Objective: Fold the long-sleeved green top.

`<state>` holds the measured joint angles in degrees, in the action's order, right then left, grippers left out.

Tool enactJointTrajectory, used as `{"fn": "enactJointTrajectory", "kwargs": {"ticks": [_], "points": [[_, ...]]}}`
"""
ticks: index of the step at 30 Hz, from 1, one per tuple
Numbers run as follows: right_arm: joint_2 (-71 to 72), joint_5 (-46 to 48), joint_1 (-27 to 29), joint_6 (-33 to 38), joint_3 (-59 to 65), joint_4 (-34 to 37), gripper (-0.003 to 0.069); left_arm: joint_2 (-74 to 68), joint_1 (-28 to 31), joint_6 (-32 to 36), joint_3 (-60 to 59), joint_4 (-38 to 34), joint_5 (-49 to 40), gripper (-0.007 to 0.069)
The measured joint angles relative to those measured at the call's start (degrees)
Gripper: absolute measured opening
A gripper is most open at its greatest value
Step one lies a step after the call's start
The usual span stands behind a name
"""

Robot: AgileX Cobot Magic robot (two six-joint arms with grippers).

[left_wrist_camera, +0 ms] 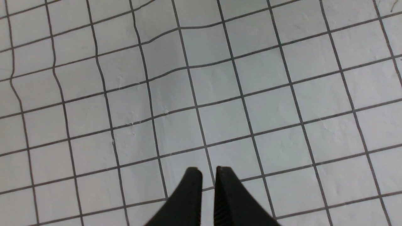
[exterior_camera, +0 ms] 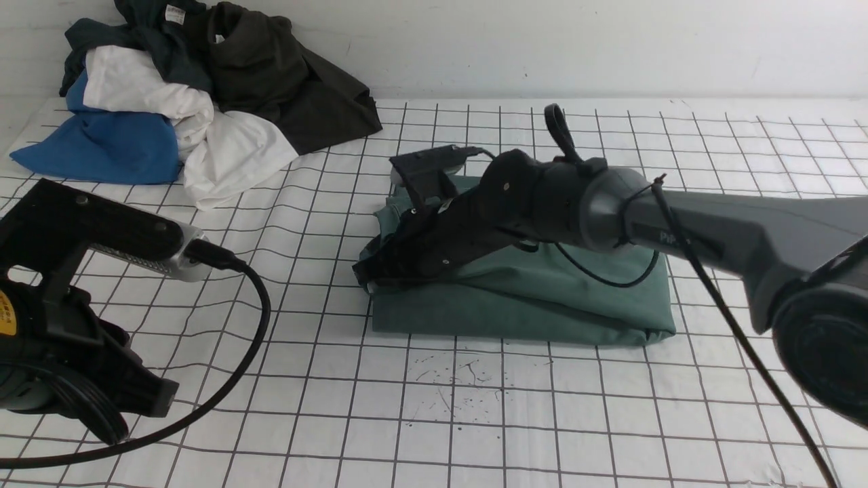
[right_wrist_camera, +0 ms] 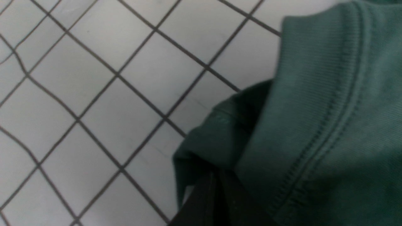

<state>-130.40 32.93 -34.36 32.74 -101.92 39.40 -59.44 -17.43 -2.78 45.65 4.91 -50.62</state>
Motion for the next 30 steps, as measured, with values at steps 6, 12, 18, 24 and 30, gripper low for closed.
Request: {"fn": "enactJointTrajectory", "kwargs": {"ticks": [6, 12, 18, 24, 30], "points": [[8.4, 6.4, 0.3, 1.2, -6.7, -8.8, -0.0013, 5.0, 0.0, 0.4, 0.0, -0.1, 1.2, 0.0047], [11.2, 14.9, 1.5, -10.1, -7.1, -26.0, -0.0014, 20.5, 0.0, 3.5, -1.9, -0.1, 7.8, 0.0047], [2.7, 16.0, 1.5, -21.6, -2.6, -32.4, -0.0014, 39.5, 0.0, 7.0, -13.0, 0.0, 19.0, 0.0047], [2.3, 16.8, -0.5, -22.1, -2.9, -34.1, -0.0014, 52.3, 0.0, 7.3, -25.3, 0.0, 28.5, 0.0047], [19.3, 28.4, -1.3, -21.7, -6.1, -46.6, -0.0014, 59.5, 0.0, 7.3, -34.0, 0.0, 30.4, 0.0047]]}}
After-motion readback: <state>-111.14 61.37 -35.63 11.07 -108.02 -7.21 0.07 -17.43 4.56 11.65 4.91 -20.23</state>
